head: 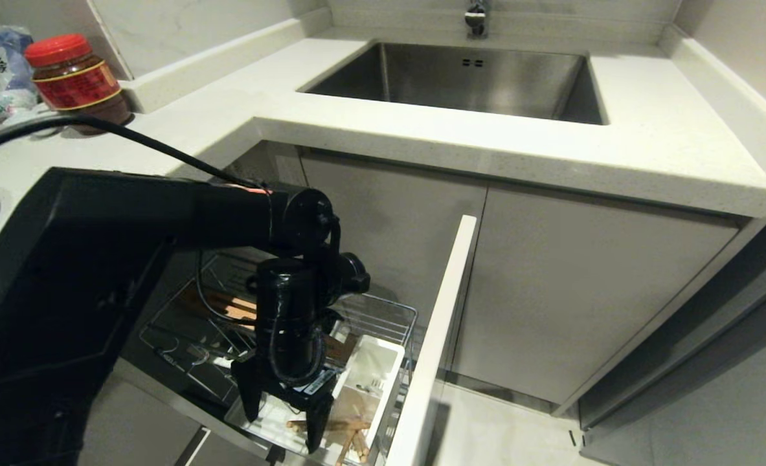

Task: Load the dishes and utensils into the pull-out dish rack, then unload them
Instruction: Take the chopsticks out of the cupboard

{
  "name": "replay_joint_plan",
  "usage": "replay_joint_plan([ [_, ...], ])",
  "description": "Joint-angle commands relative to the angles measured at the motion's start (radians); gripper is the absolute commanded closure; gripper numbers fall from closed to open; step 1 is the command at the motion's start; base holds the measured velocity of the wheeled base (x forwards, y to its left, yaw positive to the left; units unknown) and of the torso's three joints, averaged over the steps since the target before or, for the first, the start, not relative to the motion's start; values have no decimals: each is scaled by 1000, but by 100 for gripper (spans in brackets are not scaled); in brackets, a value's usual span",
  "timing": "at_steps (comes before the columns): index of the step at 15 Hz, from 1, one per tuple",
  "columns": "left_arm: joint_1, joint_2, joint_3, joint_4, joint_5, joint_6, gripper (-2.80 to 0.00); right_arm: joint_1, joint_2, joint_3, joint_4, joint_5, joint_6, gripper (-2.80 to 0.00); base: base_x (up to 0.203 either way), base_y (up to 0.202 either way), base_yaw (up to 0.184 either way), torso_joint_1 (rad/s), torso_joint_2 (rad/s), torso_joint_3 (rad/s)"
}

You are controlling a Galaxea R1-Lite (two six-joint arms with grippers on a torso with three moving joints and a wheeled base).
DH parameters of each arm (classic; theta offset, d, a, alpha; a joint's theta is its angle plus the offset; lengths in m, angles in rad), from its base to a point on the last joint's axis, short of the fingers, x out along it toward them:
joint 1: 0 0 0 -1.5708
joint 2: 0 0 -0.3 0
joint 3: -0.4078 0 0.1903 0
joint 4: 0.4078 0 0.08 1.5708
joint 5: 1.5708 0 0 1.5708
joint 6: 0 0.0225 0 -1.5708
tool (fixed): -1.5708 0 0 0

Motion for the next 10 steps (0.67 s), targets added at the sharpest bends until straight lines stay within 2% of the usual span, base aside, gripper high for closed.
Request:
replay_joint_plan([
  [1, -1, 61, -6, 9, -2, -1, -280, 0, -1, 26, -1, 0, 0, 0, 0, 0, 0, 0, 0, 0],
  [7, -9, 99, -10, 9, -11, -1, -280, 0, -1, 26, -1, 0, 0, 0, 0, 0, 0, 0, 0, 0],
  [10, -9, 101, -13, 9, -42, -1, -280, 0, -1, 26, 0, 0, 0, 0, 0, 0, 0, 0, 0, 0],
])
